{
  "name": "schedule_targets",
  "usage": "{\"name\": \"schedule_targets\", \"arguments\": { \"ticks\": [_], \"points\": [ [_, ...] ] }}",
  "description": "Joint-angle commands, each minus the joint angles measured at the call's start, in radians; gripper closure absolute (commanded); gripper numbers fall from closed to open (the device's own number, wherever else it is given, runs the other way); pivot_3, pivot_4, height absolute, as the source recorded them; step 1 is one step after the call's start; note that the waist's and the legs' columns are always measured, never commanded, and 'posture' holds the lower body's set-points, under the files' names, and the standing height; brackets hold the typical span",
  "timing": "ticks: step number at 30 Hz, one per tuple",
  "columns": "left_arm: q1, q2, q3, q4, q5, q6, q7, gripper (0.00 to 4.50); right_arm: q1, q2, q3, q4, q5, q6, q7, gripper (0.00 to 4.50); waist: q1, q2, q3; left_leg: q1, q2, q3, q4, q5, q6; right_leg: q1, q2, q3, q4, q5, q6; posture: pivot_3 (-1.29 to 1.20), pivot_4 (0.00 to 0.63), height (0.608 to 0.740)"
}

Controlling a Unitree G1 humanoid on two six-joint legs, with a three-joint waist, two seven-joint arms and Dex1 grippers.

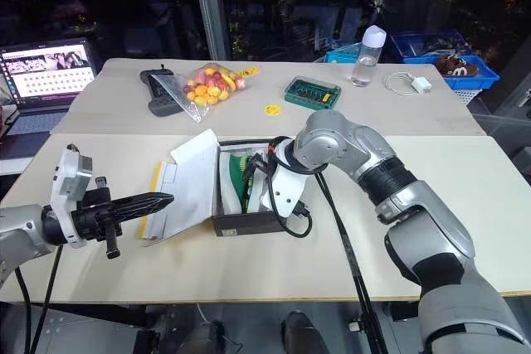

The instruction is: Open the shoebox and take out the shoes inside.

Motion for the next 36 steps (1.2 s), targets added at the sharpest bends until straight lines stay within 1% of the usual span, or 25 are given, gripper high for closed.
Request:
{"name": "schedule_targets", "arguments": {
  "ticks": [1, 3, 5, 6, 7, 9, 12, 15, 20, 22, 27, 30, 34, 36],
  "points": [
    [-0.014, -0.009, 0.013, -0.048, -0.02, 0.008, 0.025, 4.5, 0.005, 0.008, 0.025, 0.044, -0.053, -0.042, -0.034, 0.34, 0.001, 0.0, 0.0, 0.0, 0.0, 0.0, 0.0, 0.0, 0.0, 0.0, 0.0, 0.0, 0.0, 0.0, 0.0, 0.0, 0.15, 0.697],
    [-0.014, -0.013, 0.018, -0.055, -0.027, 0.016, 0.036, 4.5, 0.005, 0.012, 0.026, 0.061, -0.06, -0.045, -0.045, 0.34, 0.003, 0.0, 0.0, 0.0, 0.0, 0.0, 0.0, 0.001, -0.001, 0.0, 0.0, 0.0, 0.0, 0.0, 0.0, 0.0, 0.15, 0.697],
    [-0.013, -0.015, 0.022, -0.061, -0.031, 0.02, 0.043, 4.5, 0.002, 0.014, 0.024, 0.08, -0.067, -0.041, -0.055, 0.84, 0.006, 0.0, 0.0, 0.0, 0.0, -0.001, 0.001, 0.001, -0.001, 0.002, 0.0, 0.0, 0.0, 0.001, -0.001, 0.0, 0.15, 0.697],
    [-0.012, -0.015, 0.023, -0.063, -0.031, 0.022, 0.044, 4.5, -0.001, 0.014, 0.023, 0.088, -0.072, -0.042, -0.062, 0.95, 0.007, 0.0, 0.0, 0.0, 0.0, -0.001, 0.001, 0.001, -0.001, 0.002, 0.0, 0.0, 0.0, 0.001, -0.001, 0.0, 0.15, 0.697],
    [-0.012, -0.016, 0.025, -0.068, -0.032, 0.026, 0.048, 4.5, -0.004, 0.014, 0.021, 0.095, -0.075, -0.041, -0.068, 1.35, 0.007, 0.0, 0.0, 0.0, 0.0, -0.001, 0.001, 0.001, -0.002, 0.002, 0.0, 0.0, 0.0, 0.001, -0.001, 0.0, 0.15, 0.697],
    [-0.012, -0.017, 0.025, -0.073, -0.035, 0.03, 0.053, 4.5, -0.009, 0.014, 0.019, 0.107, -0.083, -0.043, -0.082, 1.93, 0.006, 0.0, 0.0, 0.0, 0.0, -0.001, 0.002, 0.001, -0.002, 0.002, 0.0, 0.0, 0.0, 0.001, -0.001, 0.0, 0.15, 0.697],
    [-0.016, -0.019, 0.016, -0.071, -0.033, 0.027, 0.059, 4.5, -0.011, 0.016, 0.016, 0.116, -0.09, -0.043, -0.097, 3.05, 0.004, 0.0, 0.0, 0.002, 0.0, -0.001, 0.002, 0.001, -0.002, 0.003, 0.0, 0.0, 0.001, 0.001, -0.001, 0.0, 0.15, 0.697],
    [-0.023, -0.019, 0.008, -0.068, -0.033, 0.027, 0.061, 4.5, -0.009, 0.017, 0.003, 0.116, -0.085, -0.023, -0.107, 3.9, 0.0, 0.0, 0.0, 0.004, 0.0, -0.001, 0.002, 0.001, -0.002, 0.005, 0.0, 0.0, 0.001, 0.001, -0.001, 0.0, 0.15, 0.697],
    [-0.045, -0.02, -0.012, -0.053, -0.023, 0.026, 0.061, 4.5, -0.012, -0.009, -0.045, 0.058, -0.062, 0.01, -0.138, 3.9, 0.001, 0.0, 0.0, 0.004, 0.0, -0.001, 0.001, 0.001, -0.002, 0.005, 0.0, 0.0, 0.001, 0.0, -0.001, 0.0, 0.15, 0.697],
    [-0.049, -0.023, -0.019, -0.05, -0.021, 0.026, 0.06, 4.5, 0.001, -0.032, -0.063, 0.01, -0.04, 0.02, -0.141, 3.9, 0.002, 0.0, 0.0, 0.004, 0.0, -0.001, 0.001, 0.001, -0.002, 0.005, 0.0, 0.0, 0.001, 0.0, -0.001, 0.0, 0.15, 0.697],
    [-0.048, -0.024, -0.027, -0.047, -0.017, 0.023, 0.056, 4.5, 0.037, -0.081, -0.101, -0.073, -0.052, 0.029, -0.176, 3.9, 0.003, 0.0, 0.0, 0.004, 0.0, -0.001, 0.001, 0.001, -0.002, 0.005, 0.0, 0.0, 0.001, 0.0, 0.0, 0.0, 0.15, 0.697],
    [-0.046, -0.023, -0.025, -0.045, -0.019, 0.023, 0.052, 4.5, 0.071, -0.105, -0.121, -0.122, -0.034, 0.046, -0.18, 3.9, 0.003, 0.0, 0.0, 0.004, 0.0, -0.001, 0.001, 0.001, -0.002, 0.005, 0.0, 0.0, 0.001, 0.0, 0.0, 0.0, 0.15, 0.697],
    [-0.044, -0.018, -0.021, -0.042, -0.018, 0.024, 0.043, 4.5, 0.143, -0.121, -0.182, -0.181, 0.019, 0.097, -0.22, 3.9, 0.003, 0.0, 0.0, 0.004, 0.0, -0.001, 0.001, 0.001, -0.002, 0.005, 0.0, 0.0, 0.001, 0.0, 0.0, 0.0, 0.15, 0.697],
    [-0.043, -0.015, -0.018, -0.039, -0.019, 0.025, 0.038, 4.5, 0.177, -0.109, -0.208, -0.19, 0.078, 0.148, -0.219, 3.9, 0.003, 0.0, 0.0, 0.004, 0.0, -0.001, 0.001, 0.001, -0.002, 0.005, 0.0, 0.0, 0.001, 0.0, 0.0, 0.0, 0.15, 0.697]
  ]
}}
